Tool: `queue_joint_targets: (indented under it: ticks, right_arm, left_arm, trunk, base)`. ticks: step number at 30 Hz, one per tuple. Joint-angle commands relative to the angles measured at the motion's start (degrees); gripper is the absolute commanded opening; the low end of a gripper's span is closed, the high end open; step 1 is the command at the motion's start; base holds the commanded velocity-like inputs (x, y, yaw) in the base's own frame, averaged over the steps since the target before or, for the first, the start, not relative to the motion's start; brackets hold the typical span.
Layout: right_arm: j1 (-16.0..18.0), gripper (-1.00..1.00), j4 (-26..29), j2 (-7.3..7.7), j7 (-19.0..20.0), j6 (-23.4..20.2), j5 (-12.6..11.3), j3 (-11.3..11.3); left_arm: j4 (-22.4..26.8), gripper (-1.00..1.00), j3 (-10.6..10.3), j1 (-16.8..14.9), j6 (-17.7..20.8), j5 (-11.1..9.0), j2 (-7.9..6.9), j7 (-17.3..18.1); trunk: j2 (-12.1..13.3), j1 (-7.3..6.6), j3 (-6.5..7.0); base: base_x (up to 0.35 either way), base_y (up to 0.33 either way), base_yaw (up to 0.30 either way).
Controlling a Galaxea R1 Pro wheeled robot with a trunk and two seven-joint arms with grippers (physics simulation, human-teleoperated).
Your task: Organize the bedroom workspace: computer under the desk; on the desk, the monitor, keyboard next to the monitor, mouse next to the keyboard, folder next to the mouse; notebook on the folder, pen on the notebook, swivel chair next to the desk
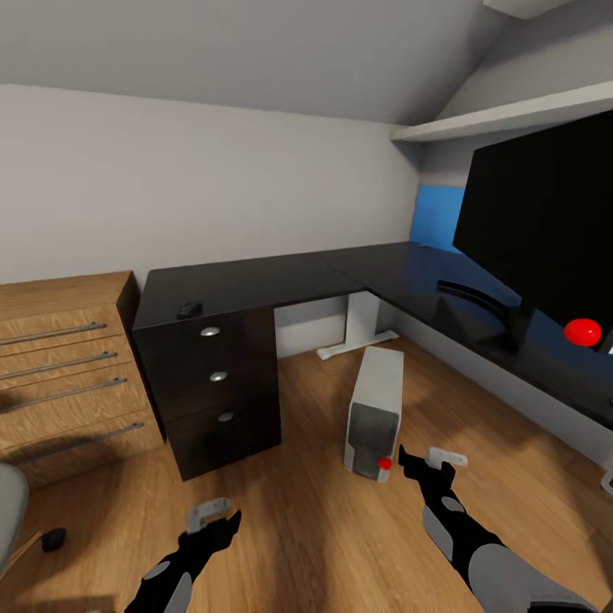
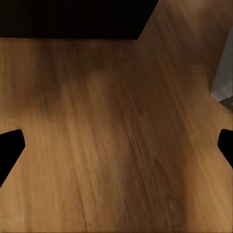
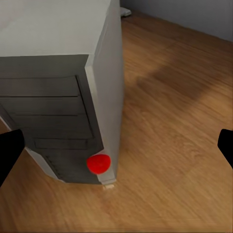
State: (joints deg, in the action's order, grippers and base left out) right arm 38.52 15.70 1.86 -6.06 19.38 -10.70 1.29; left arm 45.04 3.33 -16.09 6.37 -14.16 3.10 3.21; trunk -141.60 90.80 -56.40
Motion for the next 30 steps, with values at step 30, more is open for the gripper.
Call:
queue_joint_targets:
  ticks: [30]
  right_arm:
    - [0.1, 1.0, 3.2, -1.92, -0.1, 1.2, -0.5, 0.0]
  left_arm:
    - [-3.6, 1.0, 0.4, 0.0, -3.7, -0.6, -0.55, 0.5]
  trunk:
    - [-2.0, 1.54, -6.54]
  base:
    - [0.0, 0.0, 0.0]
